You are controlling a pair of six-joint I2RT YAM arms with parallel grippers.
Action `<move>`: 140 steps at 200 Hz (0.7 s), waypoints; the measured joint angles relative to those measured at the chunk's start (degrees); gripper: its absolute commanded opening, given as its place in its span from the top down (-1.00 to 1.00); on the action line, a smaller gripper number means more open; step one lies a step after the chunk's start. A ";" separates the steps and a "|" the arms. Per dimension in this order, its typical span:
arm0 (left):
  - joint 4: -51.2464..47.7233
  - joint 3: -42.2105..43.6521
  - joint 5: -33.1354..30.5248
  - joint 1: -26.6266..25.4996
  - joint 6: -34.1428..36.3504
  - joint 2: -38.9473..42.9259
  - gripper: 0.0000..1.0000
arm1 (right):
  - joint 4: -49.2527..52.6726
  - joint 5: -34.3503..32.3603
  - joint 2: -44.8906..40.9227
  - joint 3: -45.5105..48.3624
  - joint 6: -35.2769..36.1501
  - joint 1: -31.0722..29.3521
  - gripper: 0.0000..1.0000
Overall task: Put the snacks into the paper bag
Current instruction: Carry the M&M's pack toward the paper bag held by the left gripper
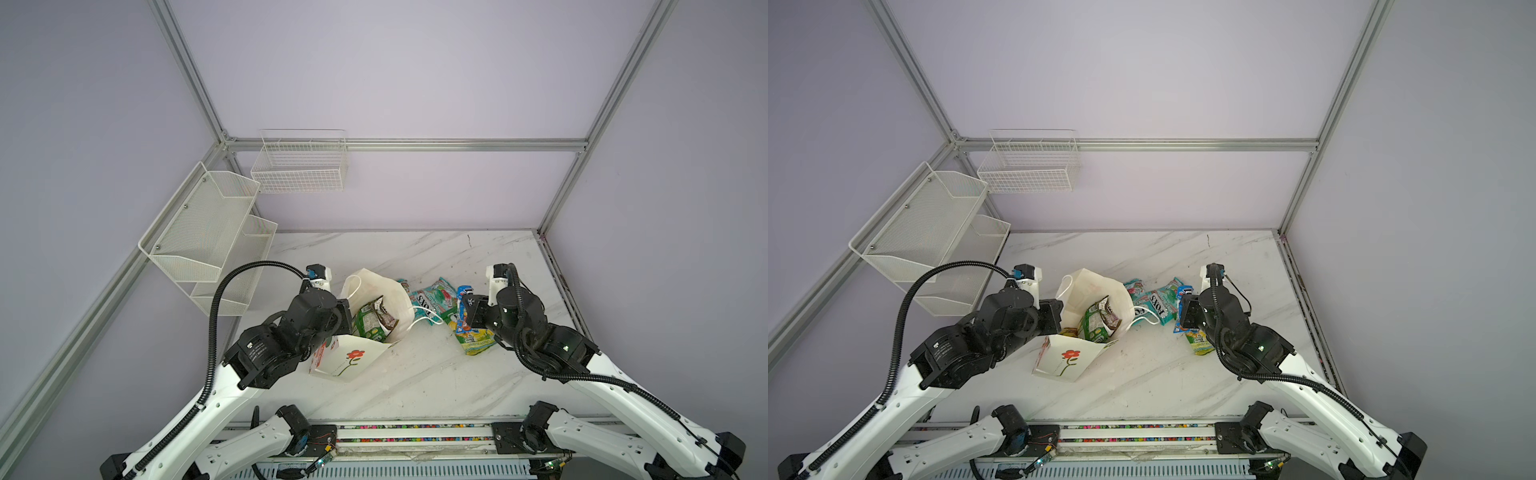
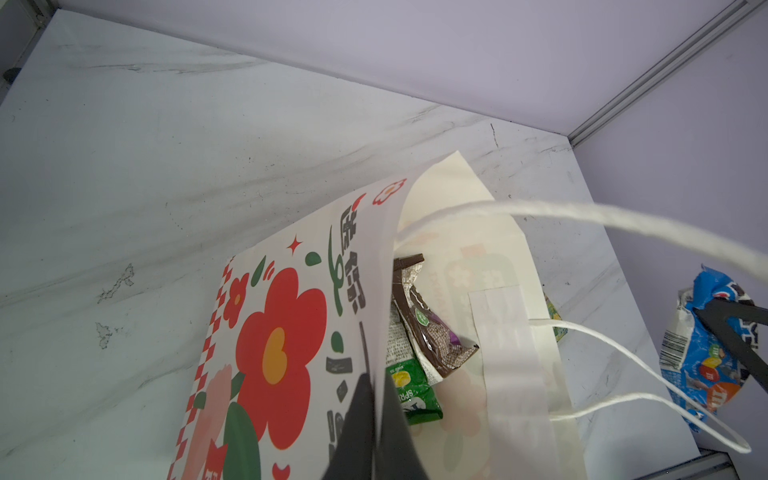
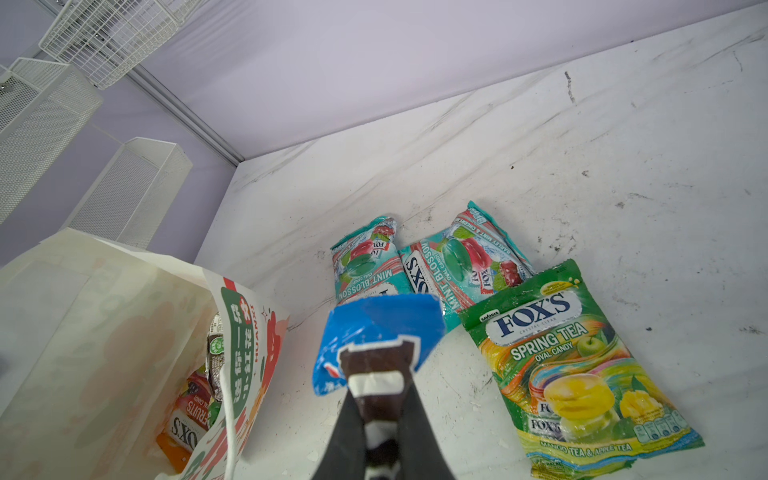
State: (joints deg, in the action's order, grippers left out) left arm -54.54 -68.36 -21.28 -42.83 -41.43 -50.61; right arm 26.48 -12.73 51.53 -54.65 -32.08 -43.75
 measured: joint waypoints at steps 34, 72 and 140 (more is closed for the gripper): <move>0.02 0.00 -0.02 0.00 0.00 0.00 1.00 | -0.02 0.00 0.00 -0.07 0.44 0.00 0.74; 0.02 0.00 -0.02 0.00 0.00 0.00 1.00 | -0.07 -0.07 0.00 -0.42 0.70 0.00 0.75; 0.02 0.00 -0.02 0.00 0.00 0.00 1.00 | -0.07 -0.22 0.00 -1.11 1.09 0.00 0.75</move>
State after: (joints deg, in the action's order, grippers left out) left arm -54.52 -68.36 -21.30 -42.83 -41.43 -50.61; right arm 26.41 -12.95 51.53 -55.77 -30.98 -43.75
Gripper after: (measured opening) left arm 0.048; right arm 0.129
